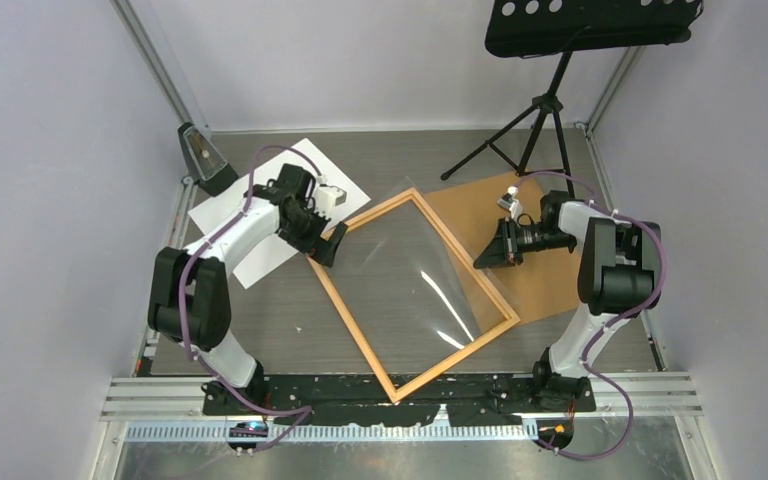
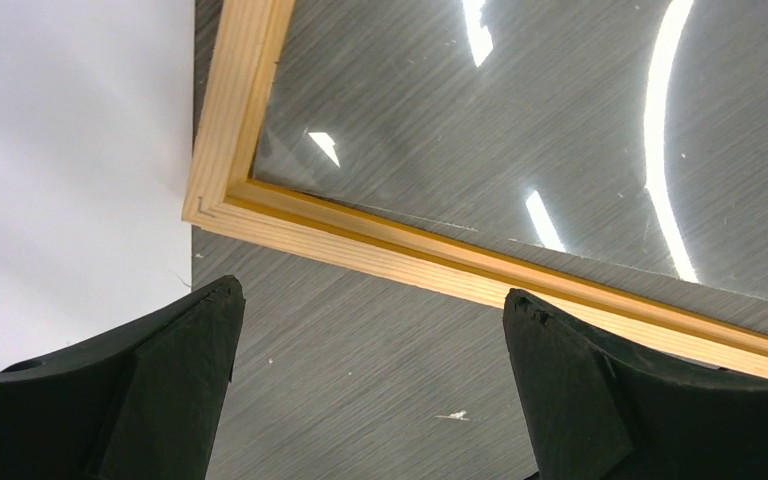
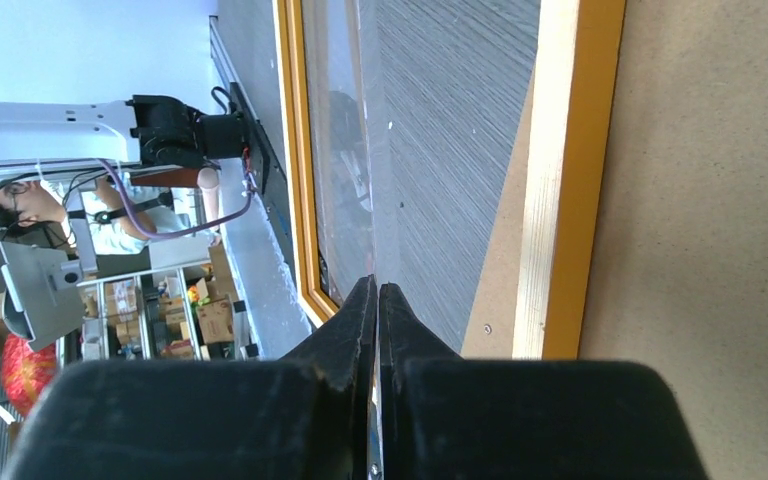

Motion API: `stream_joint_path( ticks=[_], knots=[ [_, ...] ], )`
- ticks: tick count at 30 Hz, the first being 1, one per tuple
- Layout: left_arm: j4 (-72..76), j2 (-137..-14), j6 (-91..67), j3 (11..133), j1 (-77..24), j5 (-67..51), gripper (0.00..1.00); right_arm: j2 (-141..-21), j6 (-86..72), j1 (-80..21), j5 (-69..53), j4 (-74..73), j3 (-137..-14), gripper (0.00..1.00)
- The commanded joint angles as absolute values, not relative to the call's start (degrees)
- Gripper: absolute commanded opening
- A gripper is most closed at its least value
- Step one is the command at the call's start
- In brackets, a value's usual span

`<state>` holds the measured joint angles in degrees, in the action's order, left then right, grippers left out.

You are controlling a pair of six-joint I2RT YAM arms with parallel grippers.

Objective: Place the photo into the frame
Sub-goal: Adjust the photo frame item on the photo frame.

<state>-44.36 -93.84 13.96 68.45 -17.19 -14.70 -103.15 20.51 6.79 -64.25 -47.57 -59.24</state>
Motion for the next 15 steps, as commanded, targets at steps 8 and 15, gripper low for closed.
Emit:
stream_joint_path(
  ticks=[8, 15],
  knots=[
    [-42.33, -95.20, 14.50, 71.65, -16.28, -16.16, 1.00, -106.23, 23.51, 6.99, -64.40, -49.29, -60.61, 0.09],
    [-42.56, -93.25, 15.08, 70.54, -16.26, -15.25, 1.00, -110.51, 25.50, 6.99, -63.35, -48.94, -63.65, 0.26]
  ],
)
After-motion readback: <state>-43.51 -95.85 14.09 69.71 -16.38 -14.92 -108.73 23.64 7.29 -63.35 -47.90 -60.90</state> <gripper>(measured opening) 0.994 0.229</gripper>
